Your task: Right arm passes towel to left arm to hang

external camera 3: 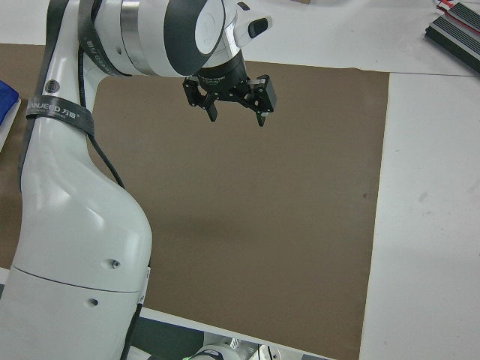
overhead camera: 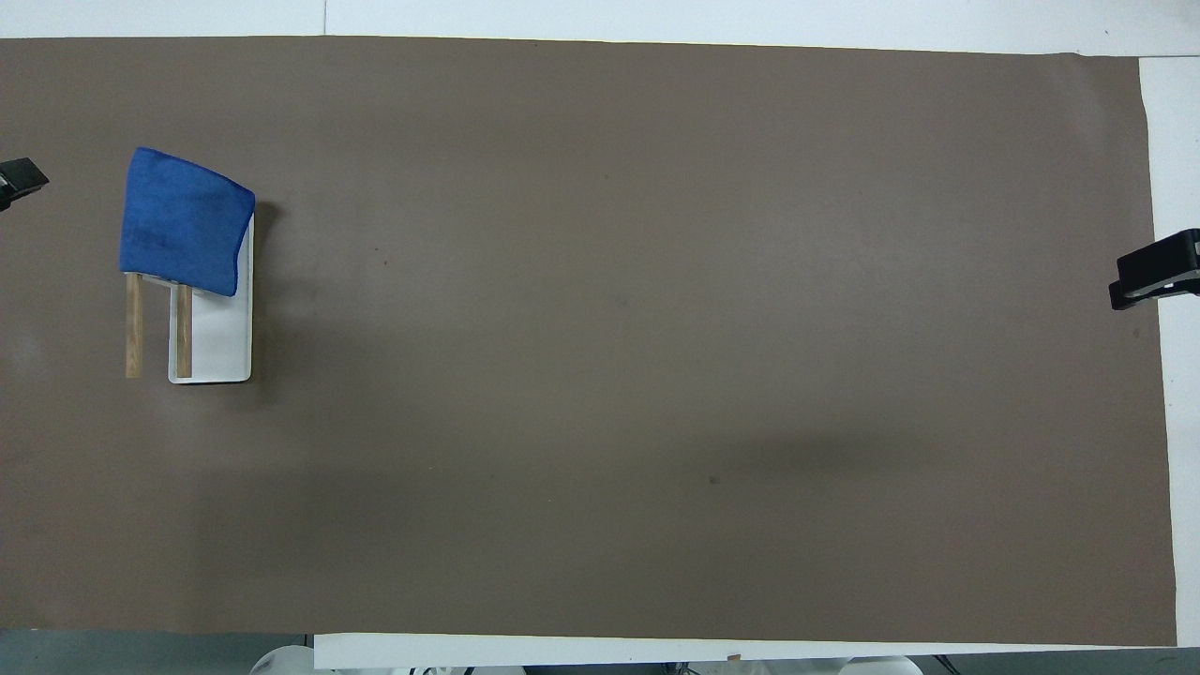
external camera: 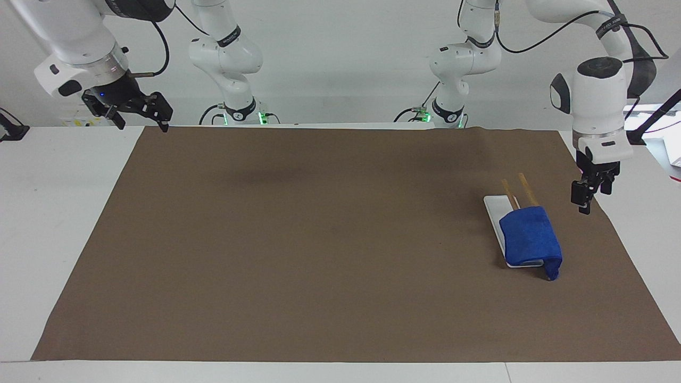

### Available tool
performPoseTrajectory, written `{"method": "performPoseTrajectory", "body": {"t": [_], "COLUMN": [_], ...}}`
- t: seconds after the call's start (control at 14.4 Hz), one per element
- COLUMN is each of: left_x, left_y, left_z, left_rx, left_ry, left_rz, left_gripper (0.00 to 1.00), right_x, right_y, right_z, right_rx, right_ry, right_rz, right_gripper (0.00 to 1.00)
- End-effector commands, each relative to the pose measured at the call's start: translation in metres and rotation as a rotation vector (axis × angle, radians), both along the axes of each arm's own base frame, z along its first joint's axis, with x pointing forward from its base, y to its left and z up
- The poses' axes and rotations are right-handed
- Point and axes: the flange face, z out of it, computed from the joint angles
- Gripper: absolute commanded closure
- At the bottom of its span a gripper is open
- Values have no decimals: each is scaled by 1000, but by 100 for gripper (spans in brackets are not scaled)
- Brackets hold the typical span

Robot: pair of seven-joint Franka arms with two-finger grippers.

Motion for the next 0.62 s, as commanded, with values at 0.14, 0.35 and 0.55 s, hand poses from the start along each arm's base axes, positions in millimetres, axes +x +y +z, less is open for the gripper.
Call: {"method": "performPoseTrajectory", "body": {"t": [0.14, 0.35, 0.55], "left_x": [-2, -12, -16], "left_y": [-52, -70, -85], "left_z": [67, 95, 125], "left_rx": [-44, -170, -263], "left_ry": [159, 257, 404], "left_rz": [-14, -23, -145], "left_gripper": [0, 0, 0], "right_x": [-8, -8, -8], "right_y": [1, 1, 1], "right_z": [0, 0, 0], "right_rx": [12, 12, 12], "right_ry": [8, 8, 8], "right_rz": [12, 12, 12], "right_gripper": [0, 0, 0]}}
